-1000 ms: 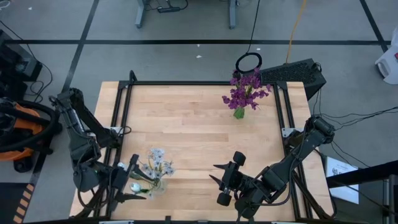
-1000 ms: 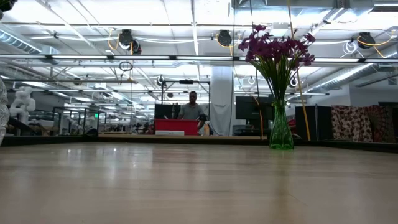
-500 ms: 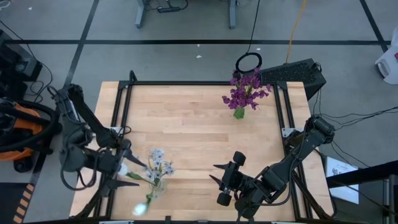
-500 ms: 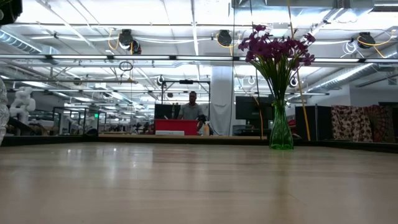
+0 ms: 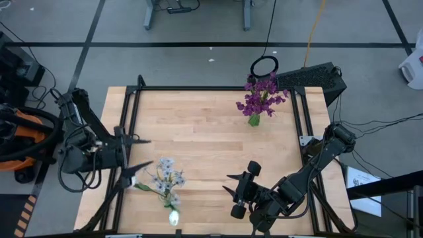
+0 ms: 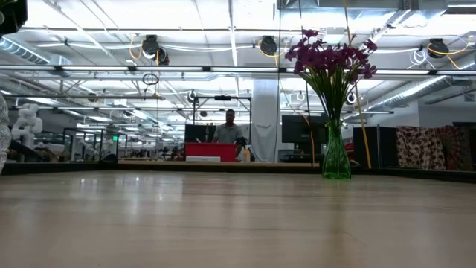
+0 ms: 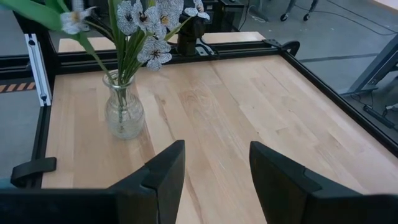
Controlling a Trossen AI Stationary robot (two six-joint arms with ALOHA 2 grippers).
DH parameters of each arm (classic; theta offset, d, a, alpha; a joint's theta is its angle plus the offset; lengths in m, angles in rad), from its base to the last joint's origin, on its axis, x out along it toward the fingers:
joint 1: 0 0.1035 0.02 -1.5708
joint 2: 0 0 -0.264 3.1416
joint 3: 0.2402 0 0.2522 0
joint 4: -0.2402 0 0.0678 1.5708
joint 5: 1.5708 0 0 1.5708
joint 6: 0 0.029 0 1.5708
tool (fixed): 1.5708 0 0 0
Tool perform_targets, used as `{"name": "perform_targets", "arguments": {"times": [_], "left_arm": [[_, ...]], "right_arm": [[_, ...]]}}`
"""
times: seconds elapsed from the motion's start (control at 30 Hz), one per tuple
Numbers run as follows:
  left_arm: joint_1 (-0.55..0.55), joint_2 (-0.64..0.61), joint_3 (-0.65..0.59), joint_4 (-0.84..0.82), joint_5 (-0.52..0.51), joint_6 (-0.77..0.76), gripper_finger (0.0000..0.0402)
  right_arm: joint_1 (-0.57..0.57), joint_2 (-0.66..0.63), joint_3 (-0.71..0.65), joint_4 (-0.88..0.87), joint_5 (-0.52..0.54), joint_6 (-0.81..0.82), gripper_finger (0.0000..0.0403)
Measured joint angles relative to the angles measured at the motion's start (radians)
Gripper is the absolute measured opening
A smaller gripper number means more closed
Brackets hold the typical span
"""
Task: Sort flowers into vase by color
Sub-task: Return to Home Position
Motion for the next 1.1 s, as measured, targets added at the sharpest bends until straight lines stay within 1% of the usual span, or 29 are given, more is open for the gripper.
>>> {"name": "perform_targets", "arguments": {"times": [0.07, 0.23, 0.3, 0.37, 0.47, 0.57, 0.67, 0.8, 0.9, 0.97, 1.03, 1.1], "left_arm": [[0.000, 0.000, 0.000, -0.013, -0.050, -0.034, 0.0295], [0.000, 0.000, 0.000, -0.018, -0.035, -0.040, 0.0295], [0.002, -0.012, 0.000, -0.018, 0.006, 0.002, 0.0295], [0.024, -0.029, 0.000, -0.012, 0.085, 0.031, 0.0295], [0.087, -0.052, 0.000, -0.014, 0.203, 0.043, 0.0295], [0.142, -0.079, 0.000, -0.016, 0.268, 0.070, 0.0295], [0.189, -0.108, -0.001, -0.039, 0.320, 0.080, 0.0292], [0.227, -0.147, -0.043, -0.050, 0.353, 0.051, 0.0274], [0.247, -0.169, -0.091, -0.001, 0.381, 0.008, 0.0251], [0.262, -0.171, -0.129, 0.040, 0.381, 0.009, 0.0233], [0.275, -0.175, -0.159, 0.038, 0.382, 0.008, 0.0216], [0.295, -0.182, -0.186, 0.037, 0.380, 0.003, 0.0197]], "right_arm": [[0.000, 0.000, 0.000, -0.001, 0.000, -0.004, 0.0171], [0.000, 0.000, 0.000, 0.001, 0.000, -0.024, 0.0171], [0.000, 0.000, 0.000, 0.008, 0.002, -0.048, 0.0171], [0.000, 0.000, 0.000, 0.015, 0.004, -0.078, 0.0171], [0.011, 0.000, 0.000, 0.013, 0.003, -0.126, 0.0171], [0.035, 0.000, 0.000, 0.011, 0.005, -0.173, 0.0171], [0.070, 0.000, 0.000, -0.002, 0.035, -0.234, 0.0171], [0.107, 0.000, 0.000, -0.034, 0.035, -0.319, 0.0171], [0.115, -0.001, 0.000, -0.069, 0.030, -0.334, 0.0165], [0.109, -0.002, 0.000, -0.093, 0.023, -0.336, 0.0156], [0.096, -0.002, 0.000, -0.116, 0.018, -0.337, 0.0141], [0.077, -0.004, -0.013, -0.126, -0.012, -0.341, 0.0124]]}}
